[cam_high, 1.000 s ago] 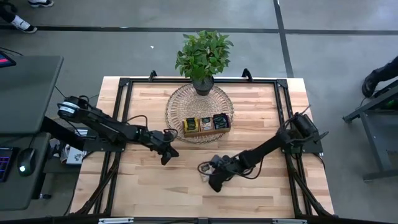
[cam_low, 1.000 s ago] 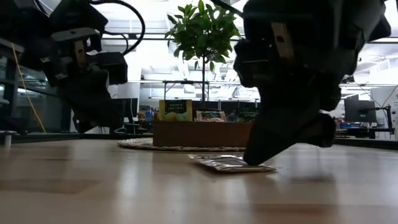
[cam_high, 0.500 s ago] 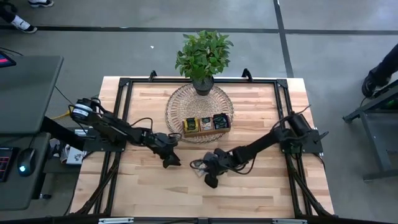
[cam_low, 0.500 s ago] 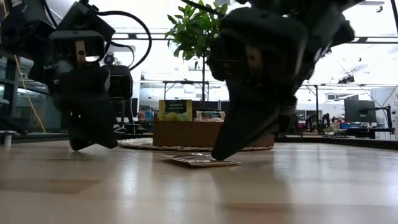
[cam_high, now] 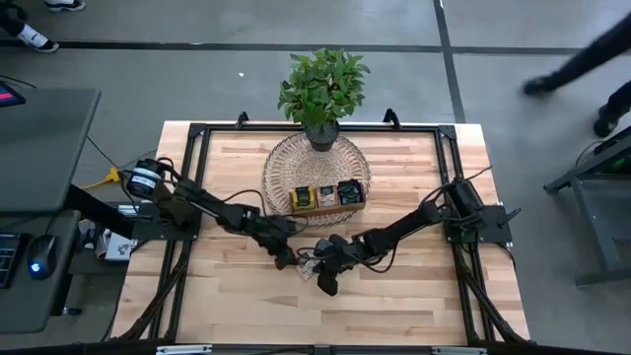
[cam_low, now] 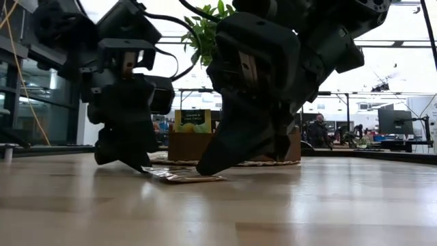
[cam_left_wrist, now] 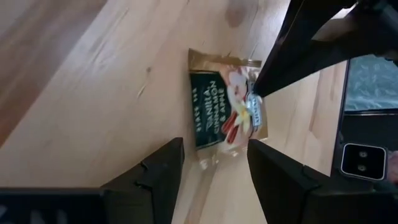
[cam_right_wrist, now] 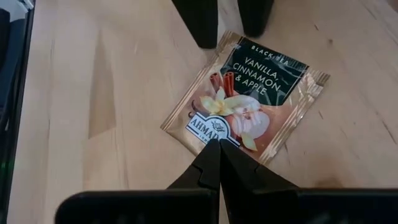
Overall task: Pick & Place Tea
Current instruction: Put the brown tea bag into the middle section of the wooden organizer
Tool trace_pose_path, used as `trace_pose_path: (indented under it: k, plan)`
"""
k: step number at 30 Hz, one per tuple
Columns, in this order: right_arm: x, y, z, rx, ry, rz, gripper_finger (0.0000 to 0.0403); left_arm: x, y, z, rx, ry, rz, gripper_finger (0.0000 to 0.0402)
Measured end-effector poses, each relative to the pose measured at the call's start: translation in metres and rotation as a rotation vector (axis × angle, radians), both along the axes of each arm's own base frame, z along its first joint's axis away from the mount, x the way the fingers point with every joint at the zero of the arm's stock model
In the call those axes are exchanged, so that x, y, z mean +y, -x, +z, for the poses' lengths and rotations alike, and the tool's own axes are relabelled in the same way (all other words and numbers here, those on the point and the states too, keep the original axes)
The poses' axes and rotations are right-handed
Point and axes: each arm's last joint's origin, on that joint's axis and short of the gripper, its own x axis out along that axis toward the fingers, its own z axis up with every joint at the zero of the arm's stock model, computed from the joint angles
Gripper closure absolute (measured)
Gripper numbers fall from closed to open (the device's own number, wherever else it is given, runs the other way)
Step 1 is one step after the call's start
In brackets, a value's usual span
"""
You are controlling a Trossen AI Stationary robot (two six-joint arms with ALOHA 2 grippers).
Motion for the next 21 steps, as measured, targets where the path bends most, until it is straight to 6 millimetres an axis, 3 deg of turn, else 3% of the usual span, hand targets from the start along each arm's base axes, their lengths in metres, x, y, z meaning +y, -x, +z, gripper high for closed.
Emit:
trace_pose_path:
  k: [7,17,21]
  plan:
    - [0.0,0.0,0.0,-0.011,0.009,0.01,0.0403,-0.004,-0.014,0.0,0.008,-0.002,-0.031,0.0218]
    - [-0.002,-0.003,0.001,-0.038,0.022,-0.001,0.0403,-0.005,-0.016,-0.007,0.04,0.044,-0.04,0.0218]
    - [-0.003,-0.003,0.001,-0.039,0.031,0.008,0.0403,-0.005,-0.016,-0.008,0.046,0.043,-0.035,0.0235]
